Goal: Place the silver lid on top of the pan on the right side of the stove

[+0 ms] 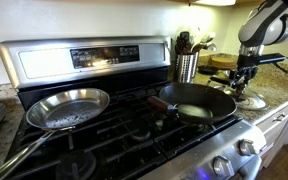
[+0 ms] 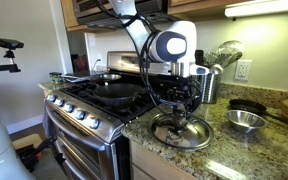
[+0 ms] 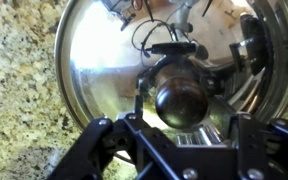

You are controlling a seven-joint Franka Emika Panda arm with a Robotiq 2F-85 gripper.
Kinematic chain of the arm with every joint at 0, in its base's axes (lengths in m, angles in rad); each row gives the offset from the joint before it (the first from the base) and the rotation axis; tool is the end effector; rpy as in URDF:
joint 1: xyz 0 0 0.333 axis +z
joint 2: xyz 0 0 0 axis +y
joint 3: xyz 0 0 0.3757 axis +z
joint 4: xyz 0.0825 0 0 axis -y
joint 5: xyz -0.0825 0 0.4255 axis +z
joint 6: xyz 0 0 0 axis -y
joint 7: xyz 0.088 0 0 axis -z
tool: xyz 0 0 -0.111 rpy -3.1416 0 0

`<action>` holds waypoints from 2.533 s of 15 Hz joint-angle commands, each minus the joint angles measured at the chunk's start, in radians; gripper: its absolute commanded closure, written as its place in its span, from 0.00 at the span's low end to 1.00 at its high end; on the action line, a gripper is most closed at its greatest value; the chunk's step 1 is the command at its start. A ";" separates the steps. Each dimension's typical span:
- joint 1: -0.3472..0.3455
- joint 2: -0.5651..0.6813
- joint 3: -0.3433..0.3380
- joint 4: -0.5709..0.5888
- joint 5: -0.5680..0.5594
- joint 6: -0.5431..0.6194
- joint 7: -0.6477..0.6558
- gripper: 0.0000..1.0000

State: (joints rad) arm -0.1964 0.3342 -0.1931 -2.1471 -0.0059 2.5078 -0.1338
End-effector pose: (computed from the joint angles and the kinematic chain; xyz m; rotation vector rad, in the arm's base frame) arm 0.5732 -0.2325 0.2705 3.0470 -0.3667 0.0218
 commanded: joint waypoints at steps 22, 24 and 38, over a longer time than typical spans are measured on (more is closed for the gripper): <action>0.025 -0.045 -0.002 -0.011 -0.078 -0.067 0.129 0.00; 0.027 -0.046 -0.002 -0.012 -0.078 -0.087 0.138 0.00; 0.028 -0.055 -0.005 -0.014 -0.081 -0.128 0.167 0.79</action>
State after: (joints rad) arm -0.1794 0.3345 -0.1904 -2.1228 -0.0704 2.4022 -0.0044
